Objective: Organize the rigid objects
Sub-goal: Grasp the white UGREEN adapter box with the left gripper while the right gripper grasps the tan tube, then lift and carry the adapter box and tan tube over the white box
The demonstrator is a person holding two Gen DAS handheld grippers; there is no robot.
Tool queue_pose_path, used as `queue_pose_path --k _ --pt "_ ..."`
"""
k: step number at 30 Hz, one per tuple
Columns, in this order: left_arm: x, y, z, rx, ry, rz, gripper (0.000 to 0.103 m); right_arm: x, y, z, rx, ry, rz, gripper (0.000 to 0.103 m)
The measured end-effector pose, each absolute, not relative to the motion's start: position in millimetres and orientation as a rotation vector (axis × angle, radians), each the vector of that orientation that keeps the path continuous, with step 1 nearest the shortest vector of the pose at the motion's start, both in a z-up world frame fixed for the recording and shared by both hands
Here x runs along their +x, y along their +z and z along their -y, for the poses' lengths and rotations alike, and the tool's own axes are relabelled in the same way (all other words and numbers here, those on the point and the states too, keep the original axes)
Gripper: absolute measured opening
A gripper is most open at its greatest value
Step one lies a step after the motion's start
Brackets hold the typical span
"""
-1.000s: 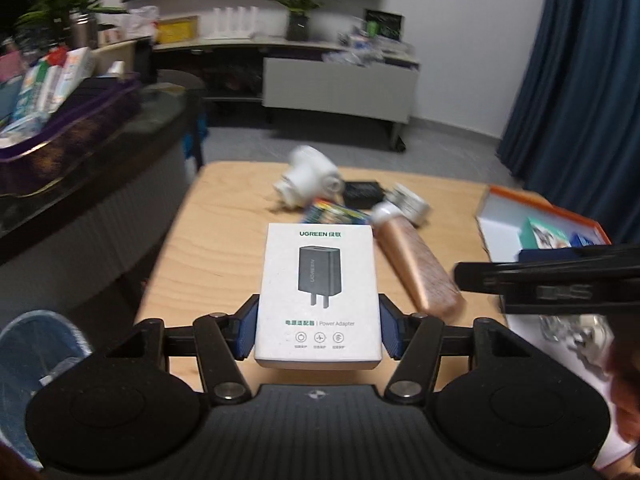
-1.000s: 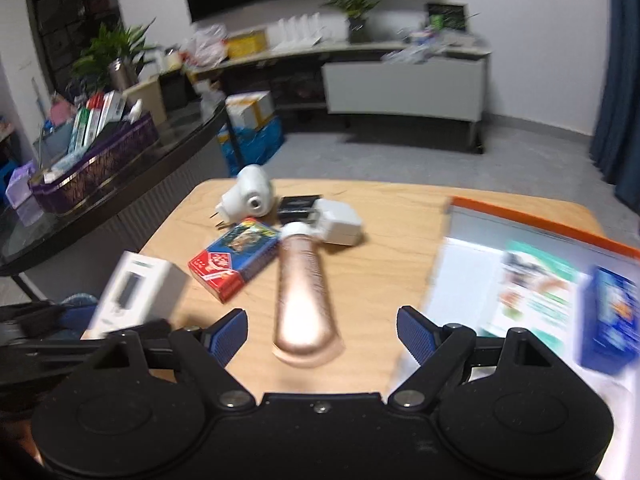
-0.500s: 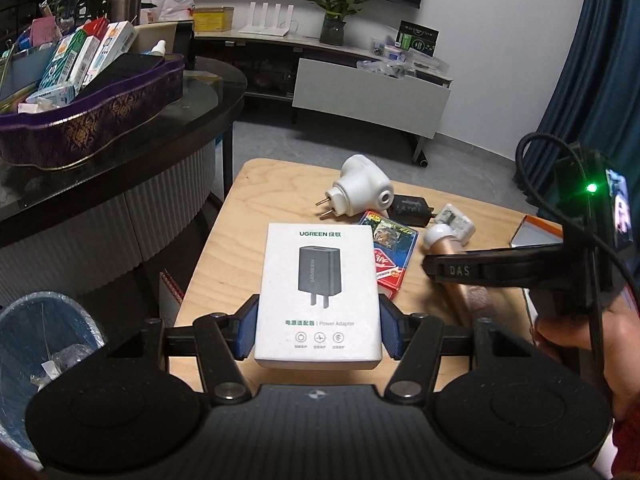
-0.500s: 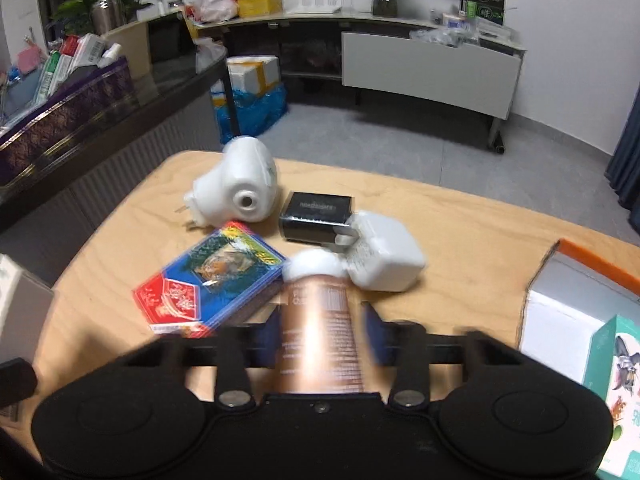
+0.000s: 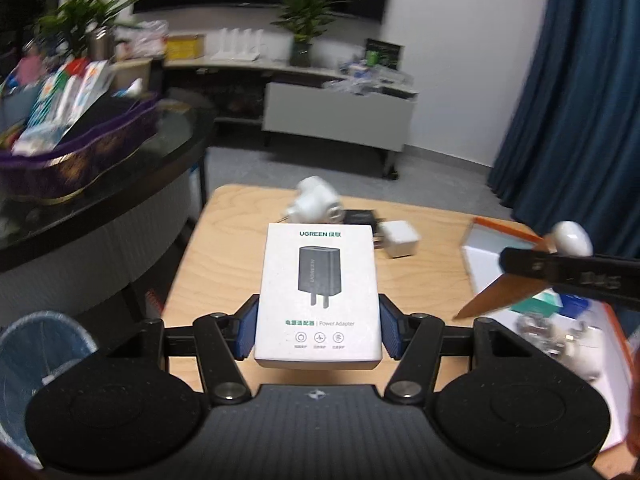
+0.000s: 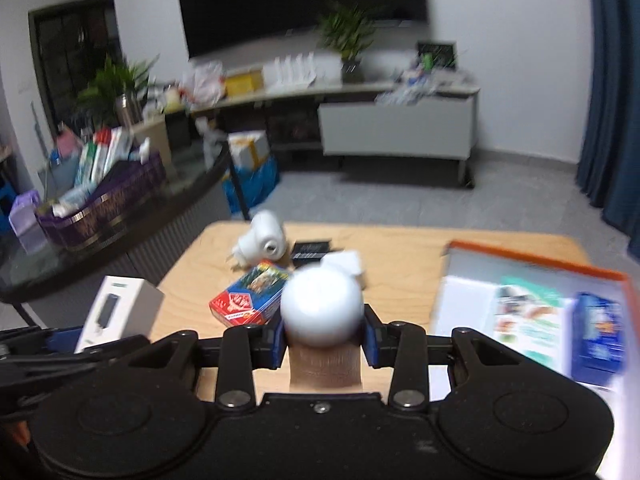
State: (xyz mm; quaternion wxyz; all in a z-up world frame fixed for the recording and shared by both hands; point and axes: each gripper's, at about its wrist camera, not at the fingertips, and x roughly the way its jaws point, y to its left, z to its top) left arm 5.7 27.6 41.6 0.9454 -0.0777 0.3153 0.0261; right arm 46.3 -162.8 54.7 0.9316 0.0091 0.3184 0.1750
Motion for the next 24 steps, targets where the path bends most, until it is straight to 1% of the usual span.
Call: queue_pose_path --k 3,10,17,24 --pt "2.1 57.8 -1.5 -0.126 -0.004 -0.615 0.06 18.8 75.3 191.8 0.062 0.307 -0.606 0.045" --pt "-8.7 80.3 64.1 -0.13 -0.148 -0.578 0.06 -34.3 95.3 258.3 0.101 0.155 -0.557 0.045" --pt "-23.7 74.6 111.0 -0.099 -0.232 -0.572 0.06 -70.3 95.6 314.4 0.12 0.03 -0.561 0.045" --pt "-26.3 54.6 125.2 -0.091 -0.237 -0.607 0.06 -85.7 79.8 331.8 0.114 -0.008 -0.589 0.045"
